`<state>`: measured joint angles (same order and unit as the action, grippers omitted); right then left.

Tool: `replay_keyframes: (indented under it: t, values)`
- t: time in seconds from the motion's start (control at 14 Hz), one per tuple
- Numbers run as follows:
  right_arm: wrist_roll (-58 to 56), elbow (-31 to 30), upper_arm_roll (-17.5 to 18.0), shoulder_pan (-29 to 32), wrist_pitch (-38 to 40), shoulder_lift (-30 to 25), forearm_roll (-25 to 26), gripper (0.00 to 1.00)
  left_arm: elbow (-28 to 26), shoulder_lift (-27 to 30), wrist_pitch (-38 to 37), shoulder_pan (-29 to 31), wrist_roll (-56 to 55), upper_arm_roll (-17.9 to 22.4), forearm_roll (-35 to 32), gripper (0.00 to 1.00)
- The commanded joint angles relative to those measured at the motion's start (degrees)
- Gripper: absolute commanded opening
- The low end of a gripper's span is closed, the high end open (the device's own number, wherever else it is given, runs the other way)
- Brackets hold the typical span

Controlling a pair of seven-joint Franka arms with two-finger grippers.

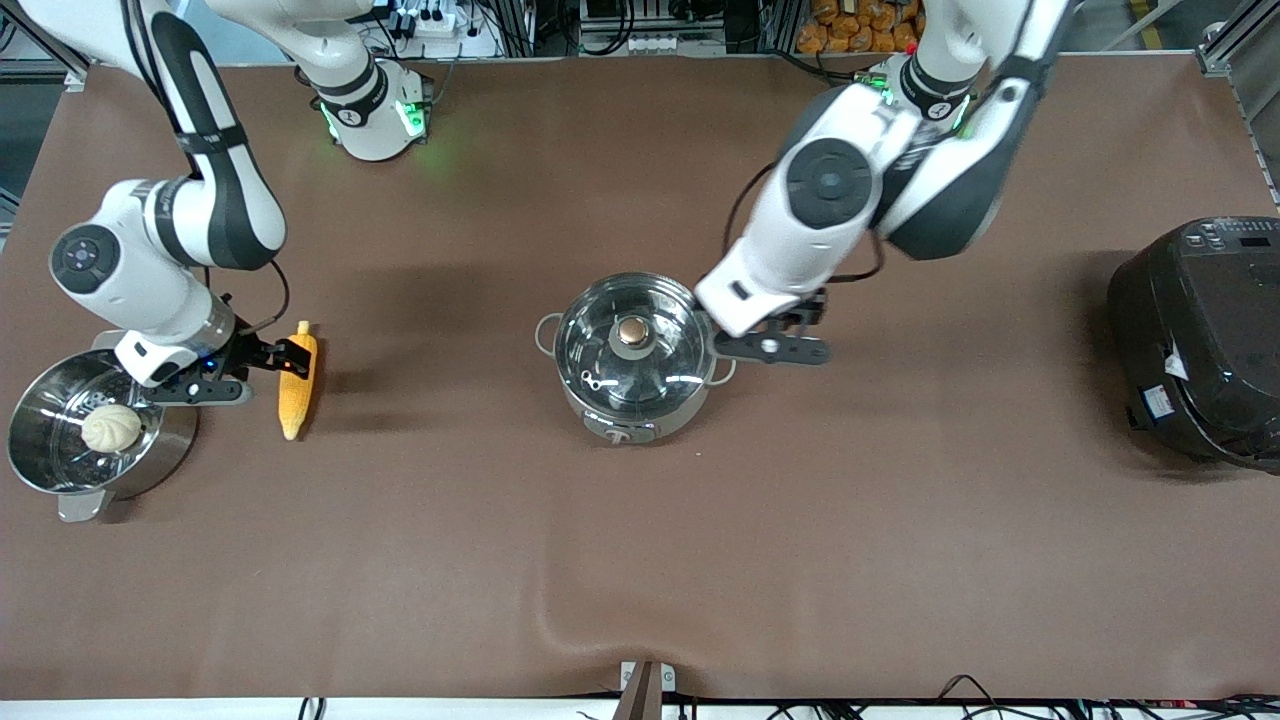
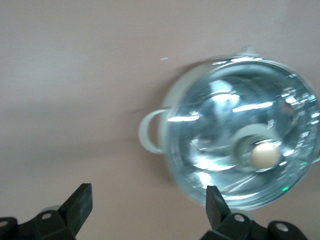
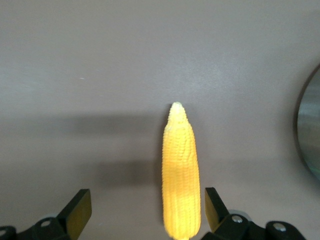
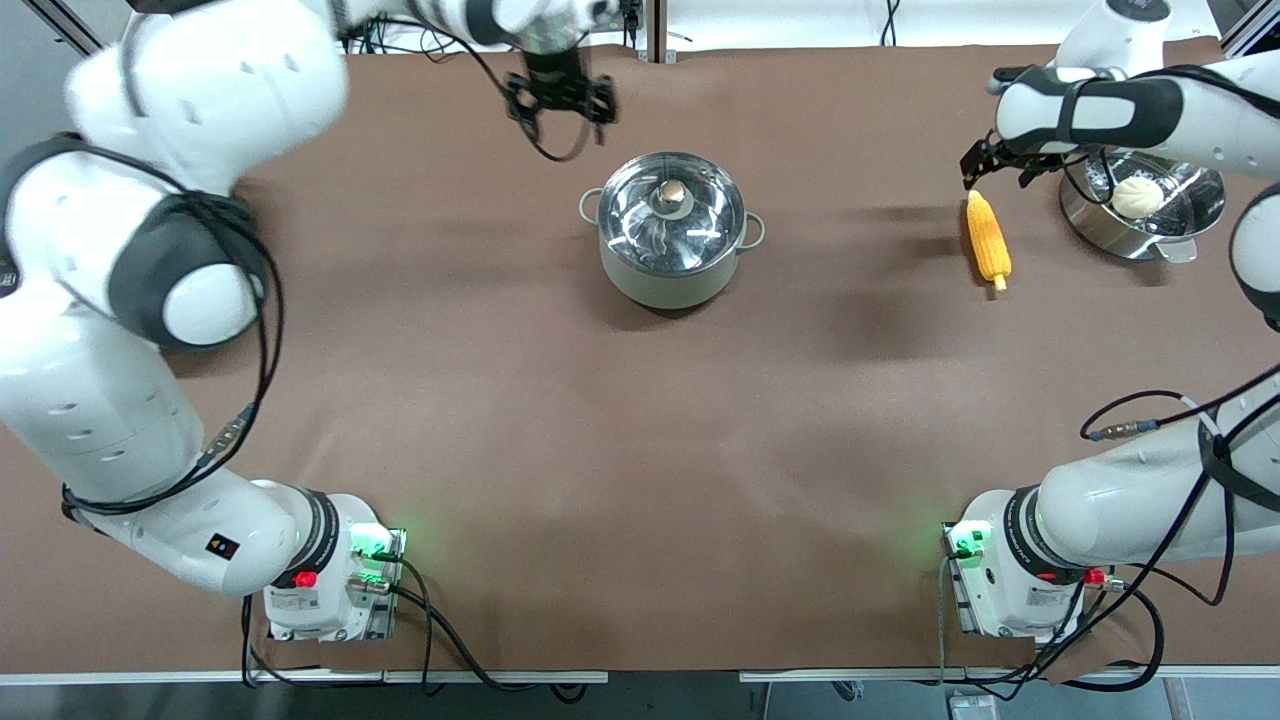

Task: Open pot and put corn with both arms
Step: 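Grasp the corn with the right gripper while the left gripper grasps the lid knob, then lift the glass lid off the pot with the left gripper while the right lifts corn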

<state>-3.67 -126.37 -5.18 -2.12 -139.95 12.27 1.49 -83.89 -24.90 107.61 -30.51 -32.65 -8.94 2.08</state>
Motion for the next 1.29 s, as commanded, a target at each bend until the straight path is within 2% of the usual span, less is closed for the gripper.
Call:
replay_keyframes:
  t: [0.0, 0.14, 0.36, 0.43, 0.5, 0.57, 0.64, 0.71, 0.79, 0.86, 0.93, 1.0, 1.14, 1.21]
  values:
    - [0.2, 0.9, 0.1, 1.1, -5.5, 6.9, 4.8, 1.0, 5.1, -6.1, 6.3, -4.4, -7.9, 1.2, -1.3, 1.0]
    - [-1.4, 1.5, 0.2, 3.2, -8.7, 11.2, 5.2, 1.0, 5.8, -8.3, 9.8, -7.6, -12.3, 1.3, -3.6, 1.0]
    - [-5.0, 0.9, 0.2, 4.8, -9.0, 12.1, 5.2, 1.0, 5.8, -10.8, 11.2, -10.7, -16.1, 1.3, -8.9, 1.0]
    - [-6.2, 0.8, 0.3, 6.1, -8.6, 12.1, 5.1, 0.95, 5.8, -11.1, 11.2, -11.2, -16.7, 1.2, -10.6, 1.0]
    - [-6.8, 0.7, 0.3, 6.8, -7.8, 12.1, 5.0, 0.84, 5.9, -11.7, 11.2, -11.6, -17.4, 1.2, -11.5, 1.0]
    - [-6.4, 0.7, 0.3, 6.5, -7.0, 12.0, 4.7, 0.77, 5.9, -12.2, 11.3, -11.7, -17.5, 1.2, -11.6, 1.0]
    - [-6.3, 0.7, 0.4, 6.5, -6.7, 11.9, 4.5, 0.74, 5.9, -12.4, 11.3, -12.1, -17.5, 1.3, -11.7, 1.0]
    - [-6.3, 0.5, 0.5, 6.4, -6.7, 11.8, 4.4, 0.64, 5.9, -12.5, 11.3, -12.4, -17.6, 1.3, -11.7, 1.0]
    - [-6.2, 0.5, 0.5, 6.1, -6.5, 11.8, 4.1, 0.45, 5.9, -12.5, 11.3, -12.5, -17.8, 1.3, -11.8, 1.0]
    - [-6.0, 0.6, 1.0, 5.6, -5.3, 11.8, 2.7, 0.27, 5.9, -12.5, 11.2, -12.5, -20.0, 1.1, -11.7, 0.63]
    - [-5.6, 0.6, 1.1, 4.9, -4.4, 11.6, 0.8, 0.11, 5.8, -12.4, 11.1, -12.5, -23.3, 1.0, -11.7, 0.01]
    - [-5.6, 0.7, 1.1, 4.6, -3.8, 11.1, 0.5, 0.0, 5.8, -12.4, 11.0, -12.6, -24.6, 1.0, -11.7, 0.0]
    - [-5.9, 3.0, 1.4, 4.1, 1.4, 9.2, 0.5, 0.0, 5.8, -12.5, 10.7, -12.7, -25.0, 1.0, -11.6, 0.0]
    - [-4.9, 6.3, 1.9, 2.9, 7.0, 8.4, 0.3, 0.0, 5.8, -12.1, 10.4, -12.7, -25.0, 1.0, -11.5, 0.0]
